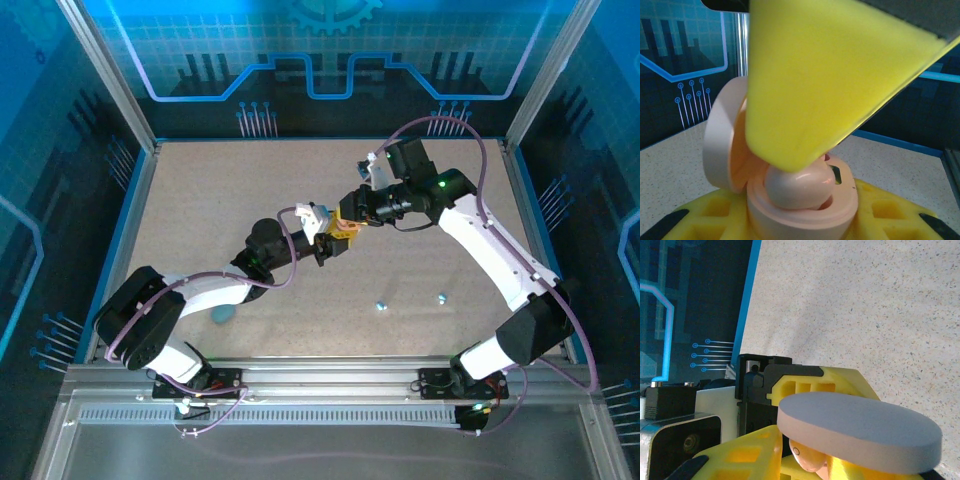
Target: Insert wireless bluetooth earbuds into charging case
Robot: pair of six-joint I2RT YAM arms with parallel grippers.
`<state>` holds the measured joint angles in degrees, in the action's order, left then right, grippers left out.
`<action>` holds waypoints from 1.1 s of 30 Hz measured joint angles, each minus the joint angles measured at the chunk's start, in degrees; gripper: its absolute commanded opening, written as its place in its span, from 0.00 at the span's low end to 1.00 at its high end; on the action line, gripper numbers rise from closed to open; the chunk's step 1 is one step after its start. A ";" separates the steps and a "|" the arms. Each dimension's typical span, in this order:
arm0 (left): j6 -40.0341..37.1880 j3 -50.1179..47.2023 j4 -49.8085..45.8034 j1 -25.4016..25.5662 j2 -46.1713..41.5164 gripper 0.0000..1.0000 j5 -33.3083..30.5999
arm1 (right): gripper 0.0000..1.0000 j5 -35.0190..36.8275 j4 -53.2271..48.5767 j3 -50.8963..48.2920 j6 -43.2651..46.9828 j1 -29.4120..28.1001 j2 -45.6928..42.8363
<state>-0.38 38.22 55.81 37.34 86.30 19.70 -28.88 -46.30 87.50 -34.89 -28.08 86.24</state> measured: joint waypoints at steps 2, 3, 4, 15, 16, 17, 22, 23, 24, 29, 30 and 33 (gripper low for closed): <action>0.00 0.00 0.00 0.02 0.00 0.33 0.00 | 0.31 0.02 -0.17 0.13 0.00 0.00 0.00; 0.00 0.00 0.02 0.02 0.00 0.33 0.00 | 0.31 0.07 -0.28 0.26 0.00 -0.02 0.00; 0.00 0.00 0.09 0.02 0.00 0.33 0.00 | 0.31 0.20 -0.35 0.33 0.00 -0.04 -0.02; 0.00 0.00 0.20 0.07 0.00 0.33 -0.02 | 0.32 1.33 -0.96 0.81 -0.02 -0.17 -0.17; 0.00 0.00 0.22 0.07 0.00 0.33 -0.02 | 0.32 1.57 -1.11 0.90 -0.02 -0.17 -0.28; 0.00 0.00 0.24 0.07 0.00 0.33 0.00 | 0.32 1.79 -1.22 0.96 -0.02 -0.17 -0.39; 0.00 0.00 0.72 0.07 0.00 0.33 0.00 | 0.34 3.02 -1.33 1.01 -0.02 -0.15 -1.27; 0.00 0.00 0.79 0.07 0.00 0.33 0.00 | 0.34 3.10 -1.33 1.01 -0.02 -0.15 -1.51; -0.02 0.00 0.87 0.07 0.00 0.33 0.00 | 0.34 3.19 -1.33 1.01 -0.02 -0.15 -1.70; 0.00 0.00 1.09 0.07 0.00 0.33 0.00 | 0.33 2.97 -1.29 1.05 0.00 -0.15 -2.40; -0.02 0.00 1.09 0.07 -0.02 0.33 0.00 | 0.33 2.99 -1.31 1.09 0.02 -0.15 -2.40; 0.00 0.28 1.07 0.07 0.00 0.33 0.00 | 0.34 3.21 -1.92 1.25 0.39 -0.17 -2.38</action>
<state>-0.38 38.50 56.88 37.41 86.30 19.70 -25.67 -48.23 88.75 -34.50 -28.25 83.85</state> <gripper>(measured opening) 0.372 0.333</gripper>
